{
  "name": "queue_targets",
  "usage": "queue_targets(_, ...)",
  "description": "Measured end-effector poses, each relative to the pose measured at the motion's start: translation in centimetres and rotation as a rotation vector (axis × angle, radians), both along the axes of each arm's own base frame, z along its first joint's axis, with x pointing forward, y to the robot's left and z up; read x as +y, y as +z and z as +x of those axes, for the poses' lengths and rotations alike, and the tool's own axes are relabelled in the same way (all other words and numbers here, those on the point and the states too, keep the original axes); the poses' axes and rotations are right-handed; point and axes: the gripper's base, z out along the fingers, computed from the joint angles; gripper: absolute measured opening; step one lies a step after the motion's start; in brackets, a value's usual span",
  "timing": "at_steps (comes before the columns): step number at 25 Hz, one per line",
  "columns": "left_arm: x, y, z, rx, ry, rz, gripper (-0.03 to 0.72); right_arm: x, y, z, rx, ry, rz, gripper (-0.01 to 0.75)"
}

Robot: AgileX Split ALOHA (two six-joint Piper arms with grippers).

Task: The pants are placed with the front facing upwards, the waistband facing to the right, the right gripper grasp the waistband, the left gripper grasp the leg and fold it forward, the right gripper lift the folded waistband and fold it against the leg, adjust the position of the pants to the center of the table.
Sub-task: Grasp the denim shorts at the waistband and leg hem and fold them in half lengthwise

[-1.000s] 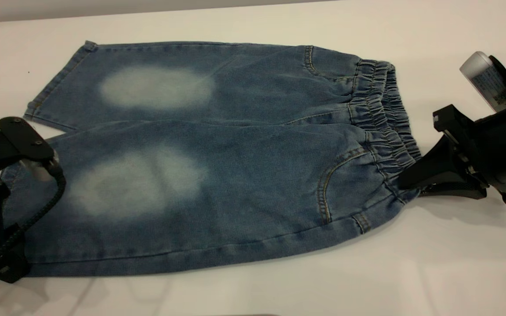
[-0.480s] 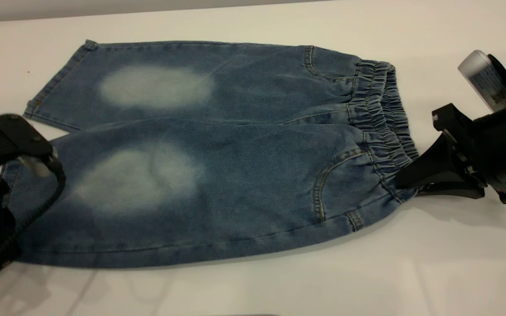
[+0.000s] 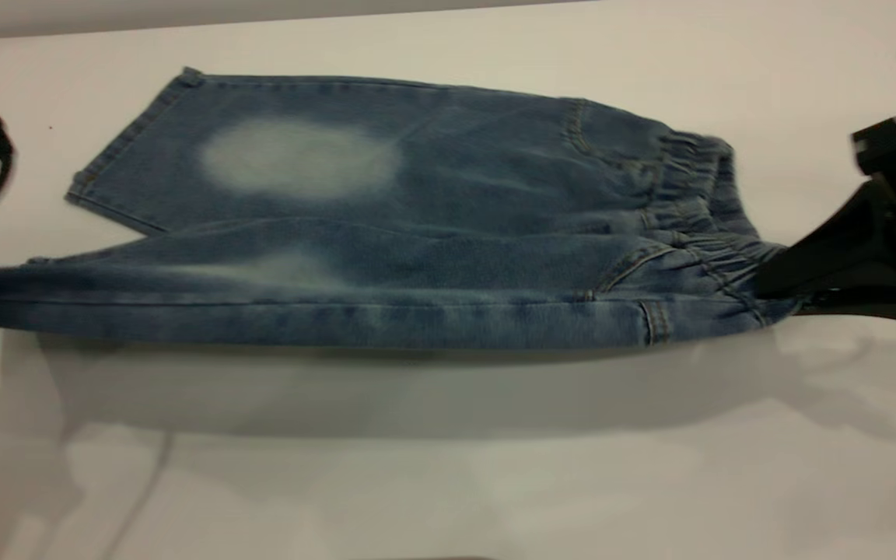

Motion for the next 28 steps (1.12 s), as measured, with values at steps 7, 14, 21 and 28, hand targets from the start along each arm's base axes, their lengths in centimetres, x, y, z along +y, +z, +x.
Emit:
queue_targets(7, 0.6, 4.7, -2.6, -0.111, 0.005, 0.024, 0.031, 0.5, 2.7, -2.9, 0.043, -0.028, 0.049, 0.058)
queue_targets(14, 0.4, 6.2, 0.2, -0.215, 0.026, 0.028, 0.031, 0.4, 4.2, -1.3, 0.089, -0.143, 0.119, 0.058)
queue_targets(21, -1.2, 5.2, 8.1, -0.268, -0.036, 0.018, 0.031, -0.3, 5.6, 1.9, 0.115, -0.316, 0.176, 0.058)
queue_targets(28, -3.1, 1.8, 15.3, -0.260, -0.073, 0.006, 0.031, -1.0, 4.2, 4.4, 0.172, -0.462, 0.190, 0.058)
